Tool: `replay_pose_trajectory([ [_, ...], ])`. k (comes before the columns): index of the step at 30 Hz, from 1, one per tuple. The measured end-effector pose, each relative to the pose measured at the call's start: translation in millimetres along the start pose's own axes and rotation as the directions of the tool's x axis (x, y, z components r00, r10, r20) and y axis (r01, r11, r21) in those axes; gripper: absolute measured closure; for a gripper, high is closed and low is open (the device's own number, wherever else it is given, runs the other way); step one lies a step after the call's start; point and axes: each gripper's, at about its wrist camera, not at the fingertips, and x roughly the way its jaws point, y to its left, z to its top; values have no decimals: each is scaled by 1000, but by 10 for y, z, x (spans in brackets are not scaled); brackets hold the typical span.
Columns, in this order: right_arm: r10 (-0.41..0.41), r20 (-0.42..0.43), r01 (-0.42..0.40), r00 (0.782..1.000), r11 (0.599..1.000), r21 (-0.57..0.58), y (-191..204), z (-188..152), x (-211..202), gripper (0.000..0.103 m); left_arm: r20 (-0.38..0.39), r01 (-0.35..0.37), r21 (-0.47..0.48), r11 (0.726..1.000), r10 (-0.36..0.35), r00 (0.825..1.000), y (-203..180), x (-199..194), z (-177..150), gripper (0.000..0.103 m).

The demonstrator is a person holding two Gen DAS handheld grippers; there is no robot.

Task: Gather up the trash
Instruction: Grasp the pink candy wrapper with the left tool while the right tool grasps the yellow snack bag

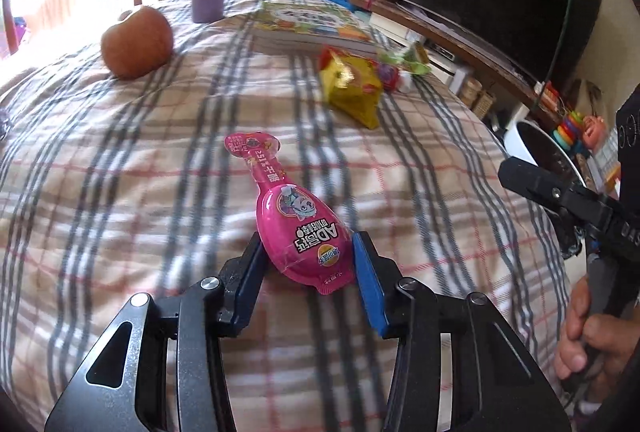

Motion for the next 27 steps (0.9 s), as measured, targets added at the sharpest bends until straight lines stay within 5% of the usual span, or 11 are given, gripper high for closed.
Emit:
replay_pose_trajectory([
  [6,33,-17,-33,999,999,-14,144,238,368,26,32,69,-98,993,-66,997,270,45,6,59],
  [15,86,-35,-85,996,996,25,288,485,863,28,38,102,-95,990,-99,994,257,42,-3,46],
  [16,88,-37,-88,995,996,27,292,497,901,31,36,103,-83,991,-100,994,233,46,-1,45],
  [18,92,-50,-91,994,995,29,297,526,996,58,33,100,-69,993,-98,995,207,50,0,41],
  [27,82,-57,-82,995,997,-4,238,369,785,74,29,64,-48,997,-63,998,162,64,3,43],
])
